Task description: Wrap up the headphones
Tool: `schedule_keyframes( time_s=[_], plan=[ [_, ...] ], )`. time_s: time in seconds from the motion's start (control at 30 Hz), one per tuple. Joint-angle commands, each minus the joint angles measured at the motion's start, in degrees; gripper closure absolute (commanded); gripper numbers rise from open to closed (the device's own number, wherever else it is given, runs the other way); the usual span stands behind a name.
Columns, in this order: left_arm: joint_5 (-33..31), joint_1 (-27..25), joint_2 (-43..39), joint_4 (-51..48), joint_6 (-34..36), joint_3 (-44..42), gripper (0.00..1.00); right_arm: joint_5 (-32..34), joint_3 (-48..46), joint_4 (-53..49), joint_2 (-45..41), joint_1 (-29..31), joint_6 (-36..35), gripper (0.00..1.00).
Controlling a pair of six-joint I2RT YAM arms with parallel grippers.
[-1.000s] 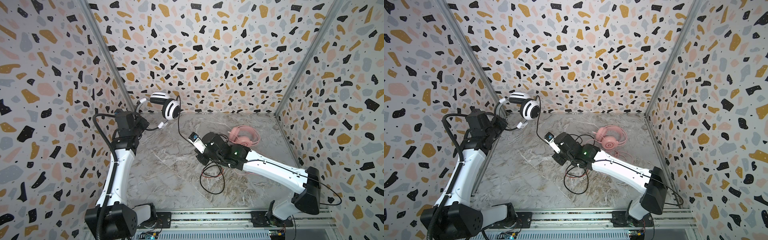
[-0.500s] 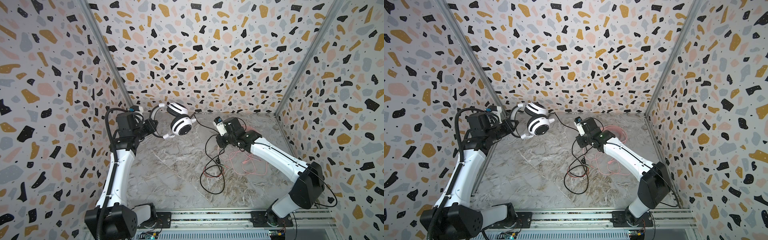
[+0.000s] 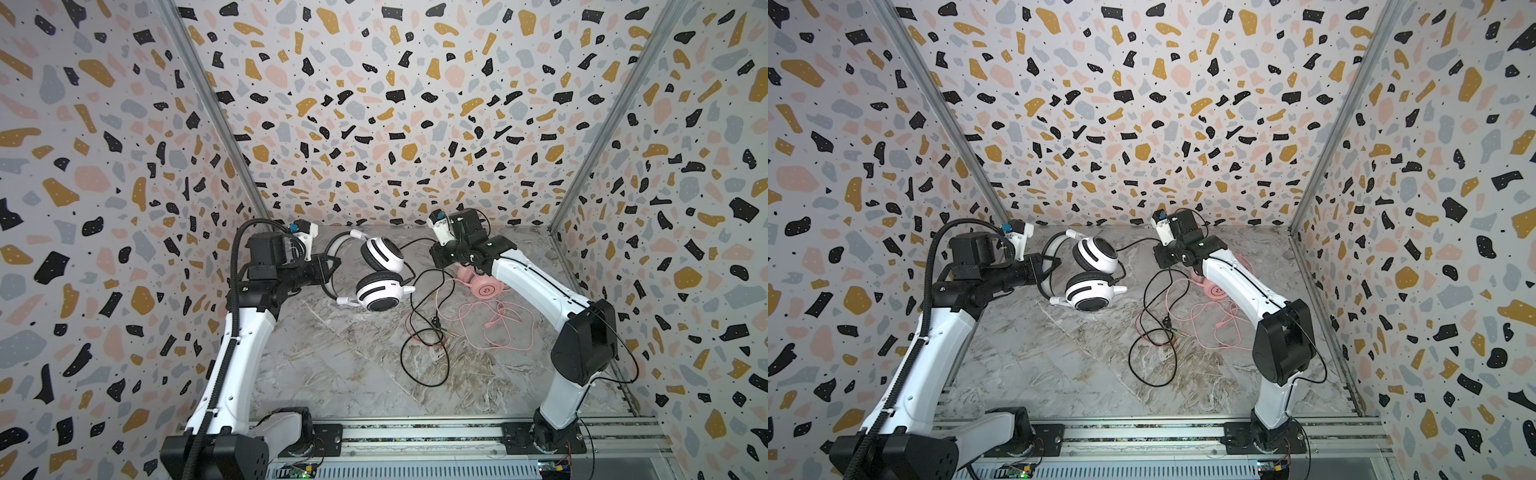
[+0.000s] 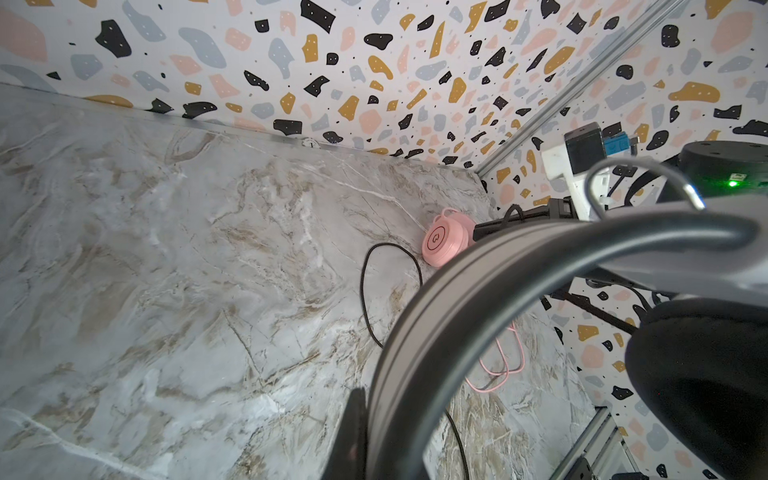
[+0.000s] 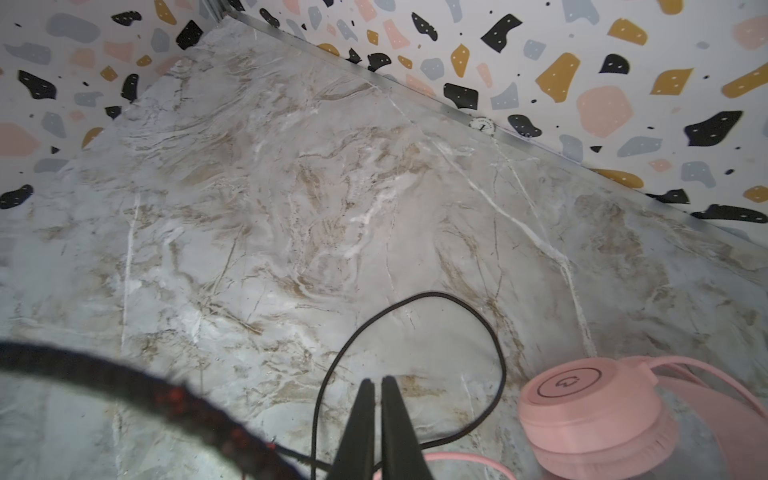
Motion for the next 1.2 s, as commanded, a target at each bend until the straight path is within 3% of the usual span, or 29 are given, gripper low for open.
schedule_keyframes(
  time_s=[0.0,0.07,0.13,0.2,0.3,0.67,0.8,1.0,1.17],
  plan=[
    [-0.4,0.0,-3.6,10.6,-10.2,-1.8,1.0,-4.3,-3.8,2.2,-2.6,2.6,2.5,0.91],
    [-6.0,-0.1,-5.6,15.9,-19.8,-5.3,1.0,-2.5,-8.7,5.8,-4.9,4.9,3.8,0.91],
    [-7.5,-1.1,-8.1,27.1,-30.5,-11.8,1.0,-2.5,-13.3,8.3,-7.0,6.6,5.8,0.91],
    [-11.3,-2.5,-9.9,32.5,-36.1,-15.1,1.0,-4.8,-16.2,9.7,-8.6,7.6,7.8,0.91],
    [-21.2,-3.7,-10.9,28.9,-37.7,-14.5,1.0,-3.8,-19.3,10.5,-11.2,10.6,9.0,0.91],
    [-36.9,-6.4,-9.4,26.0,-43.2,-12.7,1.0,-1.6,-22.9,12.4,-16.2,22.8,13.4,0.92],
    [-40.3,-8.1,-9.1,24.8,-42.4,-12.3,1.0,-2.2,-19.2,10.6,-13.4,24.6,13.1,0.92],
    [-50.6,-8.9,-6.5,18.0,-37.1,-9.1,1.0,-1.9,-8.1,1.7,-9.6,28.0,8.8,0.91],
    [-53.6,-9.7,-1.6,17.3,-35.4,-7.2,1.0,-2.5,-2.5,-0.5,-7.1,30.1,7.9,0.92]
  ],
)
